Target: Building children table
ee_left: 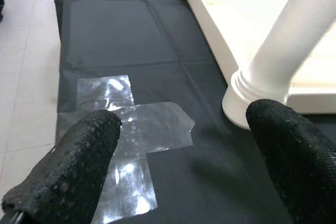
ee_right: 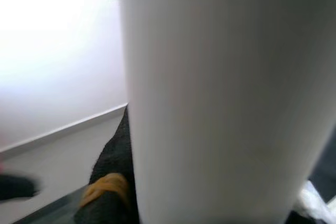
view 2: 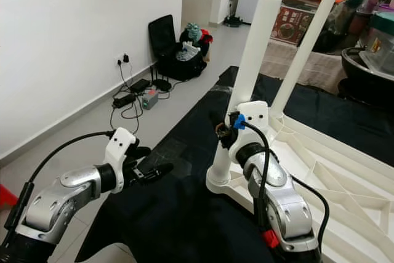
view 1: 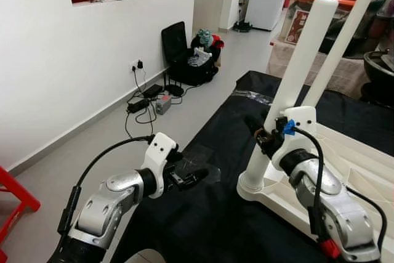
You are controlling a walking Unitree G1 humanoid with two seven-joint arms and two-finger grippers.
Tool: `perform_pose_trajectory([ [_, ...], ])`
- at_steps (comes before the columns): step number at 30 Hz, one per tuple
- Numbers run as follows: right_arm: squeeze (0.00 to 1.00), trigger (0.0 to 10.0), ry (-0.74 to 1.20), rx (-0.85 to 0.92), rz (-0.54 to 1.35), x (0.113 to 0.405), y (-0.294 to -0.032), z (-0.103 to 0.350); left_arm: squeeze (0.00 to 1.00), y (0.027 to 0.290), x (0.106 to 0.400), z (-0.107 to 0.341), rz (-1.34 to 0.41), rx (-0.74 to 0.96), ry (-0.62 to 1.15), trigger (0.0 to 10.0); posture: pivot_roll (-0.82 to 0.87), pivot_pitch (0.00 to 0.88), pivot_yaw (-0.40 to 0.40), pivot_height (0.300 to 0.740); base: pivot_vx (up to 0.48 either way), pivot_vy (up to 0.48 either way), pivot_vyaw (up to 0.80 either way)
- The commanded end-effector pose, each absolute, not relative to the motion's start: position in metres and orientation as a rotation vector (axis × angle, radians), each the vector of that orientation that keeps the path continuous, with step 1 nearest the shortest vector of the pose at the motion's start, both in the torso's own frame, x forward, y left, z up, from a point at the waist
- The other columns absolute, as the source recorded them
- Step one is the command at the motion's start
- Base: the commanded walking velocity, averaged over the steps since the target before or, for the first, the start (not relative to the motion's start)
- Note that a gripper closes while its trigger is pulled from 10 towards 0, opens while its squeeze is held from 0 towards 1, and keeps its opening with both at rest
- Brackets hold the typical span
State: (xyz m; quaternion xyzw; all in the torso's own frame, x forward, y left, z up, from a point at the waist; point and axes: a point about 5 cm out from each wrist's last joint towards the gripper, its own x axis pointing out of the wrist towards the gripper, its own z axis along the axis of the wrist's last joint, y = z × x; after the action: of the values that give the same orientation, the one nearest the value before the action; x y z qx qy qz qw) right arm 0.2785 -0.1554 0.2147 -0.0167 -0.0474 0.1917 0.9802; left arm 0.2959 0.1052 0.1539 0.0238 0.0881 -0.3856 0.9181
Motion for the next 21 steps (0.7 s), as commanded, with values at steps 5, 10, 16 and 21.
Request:
perform_pose_trajectory([
  [5, 1.0, 10.0, -0.14, 0.017, 0.645, 0.264, -0.133, 0.223, 0.0, 0.103, 0.295, 0.15, -0.8, 0.046, 0.191, 10.0, 0.07, 0.0, -0.088, 0.74, 0.0, 0.0, 0.0],
  [10, 1.0, 10.0, -0.168, 0.031, 0.752, 0.257, -0.128, 0.229, 0.0, 0.104, 0.295, 0.15, -0.798, 0.046, 0.192, 10.0, 0.07, 0.0, -0.091, 0.74, 0.0, 0.0, 0.0],
  [16, 1.0, 10.0, -0.168, 0.039, 0.905, 0.245, -0.122, 0.23, 0.0, 0.104, 0.294, 0.15, -0.798, 0.046, 0.191, 10.0, 0.07, 0.0, -0.091, 0.74, 0.0, 0.0, 0.0],
  [21, 1.0, 10.0, -0.157, 0.04, 0.999, 0.243, -0.121, 0.23, 0.0, 0.104, 0.295, 0.151, -0.797, 0.046, 0.189, 10.0, 0.08, 0.0, -0.097, 0.74, 0.0, 0.0, 0.0],
])
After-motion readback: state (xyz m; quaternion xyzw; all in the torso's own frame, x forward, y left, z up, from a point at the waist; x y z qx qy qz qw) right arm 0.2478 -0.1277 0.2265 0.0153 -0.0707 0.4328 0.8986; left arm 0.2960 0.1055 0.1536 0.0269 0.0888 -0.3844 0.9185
